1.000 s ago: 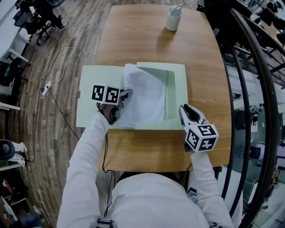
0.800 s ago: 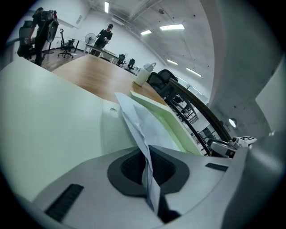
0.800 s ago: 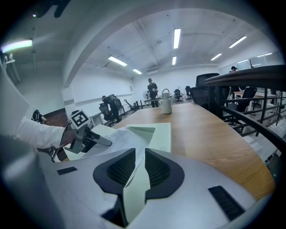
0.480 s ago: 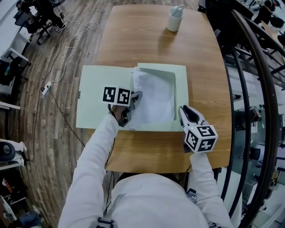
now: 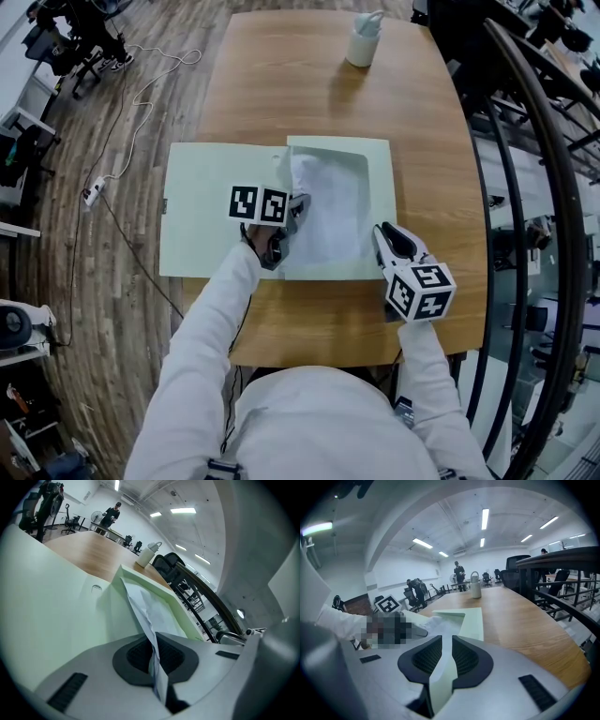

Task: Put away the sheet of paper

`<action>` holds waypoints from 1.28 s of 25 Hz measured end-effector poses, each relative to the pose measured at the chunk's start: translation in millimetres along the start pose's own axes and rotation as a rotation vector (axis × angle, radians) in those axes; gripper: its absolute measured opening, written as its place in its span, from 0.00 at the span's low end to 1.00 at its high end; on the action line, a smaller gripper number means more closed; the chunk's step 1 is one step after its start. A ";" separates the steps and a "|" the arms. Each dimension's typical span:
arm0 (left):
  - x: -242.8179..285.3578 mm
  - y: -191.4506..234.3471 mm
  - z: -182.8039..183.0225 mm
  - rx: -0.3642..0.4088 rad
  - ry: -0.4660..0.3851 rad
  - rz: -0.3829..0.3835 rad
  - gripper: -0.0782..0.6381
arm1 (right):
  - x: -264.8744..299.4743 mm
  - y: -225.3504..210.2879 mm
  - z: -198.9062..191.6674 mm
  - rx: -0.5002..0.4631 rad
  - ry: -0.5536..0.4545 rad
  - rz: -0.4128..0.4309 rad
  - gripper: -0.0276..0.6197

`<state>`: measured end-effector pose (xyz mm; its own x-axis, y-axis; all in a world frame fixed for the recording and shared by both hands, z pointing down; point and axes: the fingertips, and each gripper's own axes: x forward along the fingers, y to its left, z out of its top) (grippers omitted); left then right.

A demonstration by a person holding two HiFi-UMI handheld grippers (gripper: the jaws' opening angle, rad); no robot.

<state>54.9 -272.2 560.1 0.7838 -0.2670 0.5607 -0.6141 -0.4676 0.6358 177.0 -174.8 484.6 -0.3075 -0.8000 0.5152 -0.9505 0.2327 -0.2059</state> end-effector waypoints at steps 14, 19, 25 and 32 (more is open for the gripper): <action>0.8 -5.1 -5.5 0.045 0.012 0.042 0.22 | -4.0 4.5 5.0 -0.004 -0.017 -0.020 0.18; -5.5 -2.9 -0.8 0.081 0.001 0.102 0.31 | -6.1 4.0 9.5 -0.009 -0.027 -0.026 0.18; -16.8 1.2 9.5 0.154 -0.025 0.195 0.40 | -7.5 3.3 15.3 -0.016 -0.040 -0.026 0.18; -42.2 0.6 29.5 0.221 -0.126 0.253 0.36 | -6.4 7.0 21.9 -0.027 -0.058 -0.022 0.18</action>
<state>24.2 -286.1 521.2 0.6232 -0.4929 0.6072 -0.7662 -0.5405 0.3476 173.3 -180.1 461.7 -0.2843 -0.8354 0.4704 -0.9581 0.2291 -0.1721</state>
